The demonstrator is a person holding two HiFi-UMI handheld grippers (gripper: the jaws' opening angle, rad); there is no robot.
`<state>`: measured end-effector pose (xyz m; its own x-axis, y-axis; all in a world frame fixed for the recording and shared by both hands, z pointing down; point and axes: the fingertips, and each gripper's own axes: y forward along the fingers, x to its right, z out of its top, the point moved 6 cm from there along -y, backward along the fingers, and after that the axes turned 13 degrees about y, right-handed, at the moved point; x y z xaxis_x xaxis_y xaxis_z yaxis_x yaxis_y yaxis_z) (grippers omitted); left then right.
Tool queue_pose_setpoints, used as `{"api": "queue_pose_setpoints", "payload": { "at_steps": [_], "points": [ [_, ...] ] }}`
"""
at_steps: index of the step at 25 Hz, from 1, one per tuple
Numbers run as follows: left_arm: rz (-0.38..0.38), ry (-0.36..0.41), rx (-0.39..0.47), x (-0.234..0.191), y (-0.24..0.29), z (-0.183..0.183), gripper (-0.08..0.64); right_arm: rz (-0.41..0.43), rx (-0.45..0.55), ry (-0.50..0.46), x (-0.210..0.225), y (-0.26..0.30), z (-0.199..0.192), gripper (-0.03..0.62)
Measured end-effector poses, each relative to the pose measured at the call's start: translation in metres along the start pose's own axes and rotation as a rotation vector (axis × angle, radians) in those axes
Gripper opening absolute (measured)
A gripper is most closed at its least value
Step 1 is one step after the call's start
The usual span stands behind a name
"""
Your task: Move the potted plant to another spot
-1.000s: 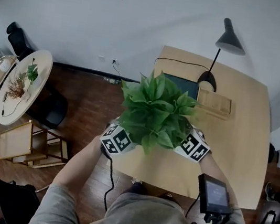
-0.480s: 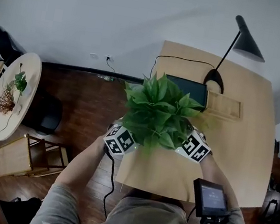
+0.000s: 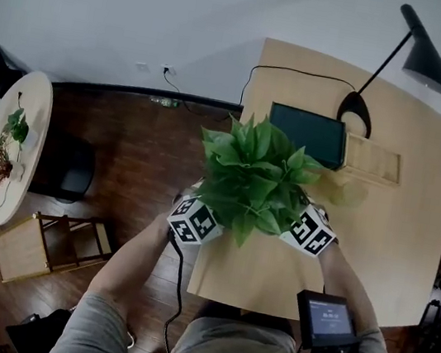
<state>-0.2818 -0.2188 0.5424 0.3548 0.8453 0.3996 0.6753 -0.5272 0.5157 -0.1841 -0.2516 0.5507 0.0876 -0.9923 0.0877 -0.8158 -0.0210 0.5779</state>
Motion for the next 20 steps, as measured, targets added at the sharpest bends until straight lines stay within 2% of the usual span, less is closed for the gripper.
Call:
{"api": "queue_pose_setpoints", "payload": {
  "at_steps": [10,20],
  "points": [
    [-0.016,-0.045,-0.012,0.01,0.034,-0.038,0.408,-0.008,-0.056,0.025,0.016,0.019,-0.032,0.416],
    [-0.039,-0.064,-0.033,0.018,0.048,-0.052,0.408,-0.009,-0.078,0.039,0.018,0.028,-0.05,0.416]
  ]
}}
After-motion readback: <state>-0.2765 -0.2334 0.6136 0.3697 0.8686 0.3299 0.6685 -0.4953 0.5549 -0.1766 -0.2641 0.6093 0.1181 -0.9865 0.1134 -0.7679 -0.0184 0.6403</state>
